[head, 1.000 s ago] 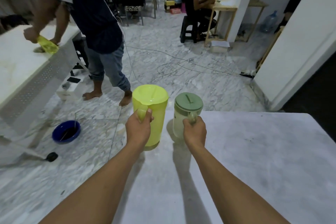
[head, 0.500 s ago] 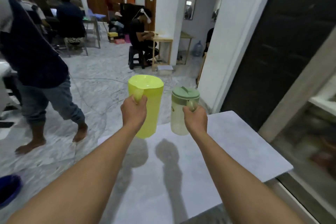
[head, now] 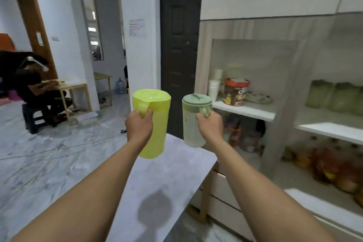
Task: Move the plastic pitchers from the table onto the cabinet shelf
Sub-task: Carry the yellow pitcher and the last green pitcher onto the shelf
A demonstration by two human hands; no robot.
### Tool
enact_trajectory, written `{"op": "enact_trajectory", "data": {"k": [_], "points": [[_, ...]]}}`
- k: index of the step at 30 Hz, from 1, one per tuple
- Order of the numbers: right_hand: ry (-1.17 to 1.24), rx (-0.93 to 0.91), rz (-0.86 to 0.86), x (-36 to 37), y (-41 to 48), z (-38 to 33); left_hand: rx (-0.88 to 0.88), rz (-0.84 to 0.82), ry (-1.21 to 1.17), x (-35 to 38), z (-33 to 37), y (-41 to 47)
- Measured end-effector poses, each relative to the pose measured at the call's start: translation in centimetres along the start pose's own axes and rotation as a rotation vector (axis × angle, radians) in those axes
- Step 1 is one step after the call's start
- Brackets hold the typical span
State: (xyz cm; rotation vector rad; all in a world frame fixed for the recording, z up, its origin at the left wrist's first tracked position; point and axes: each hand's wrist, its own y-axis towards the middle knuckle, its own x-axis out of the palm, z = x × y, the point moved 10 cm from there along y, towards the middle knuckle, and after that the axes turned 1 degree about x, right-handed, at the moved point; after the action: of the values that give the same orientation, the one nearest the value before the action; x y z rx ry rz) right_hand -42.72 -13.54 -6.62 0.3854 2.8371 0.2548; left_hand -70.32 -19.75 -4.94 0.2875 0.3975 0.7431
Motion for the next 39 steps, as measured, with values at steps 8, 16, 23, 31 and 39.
{"op": "enact_trajectory", "data": {"k": [8, 16, 23, 31, 39], "points": [[-0.006, 0.024, 0.250, -18.0, 2.7, 1.6, 0.138, -0.191, -0.120, 12.8, 11.3, -5.6], [-0.075, 0.044, 0.418, -34.3, 6.0, 3.5, 0.198, -0.347, -0.289, 25.5, 21.3, -12.4], [-0.124, 0.045, 0.501, -45.5, 8.7, 5.5, 0.237, -0.405, -0.347, 35.4, 27.3, -16.8], [-0.138, 0.095, 0.593, -54.6, 11.7, 9.6, 0.245, -0.523, -0.406, 45.7, 31.3, -21.8], [-0.149, 0.146, 0.678, -59.8, 16.0, 13.4, 0.237, -0.603, -0.470, 55.6, 33.9, -24.0]]}}
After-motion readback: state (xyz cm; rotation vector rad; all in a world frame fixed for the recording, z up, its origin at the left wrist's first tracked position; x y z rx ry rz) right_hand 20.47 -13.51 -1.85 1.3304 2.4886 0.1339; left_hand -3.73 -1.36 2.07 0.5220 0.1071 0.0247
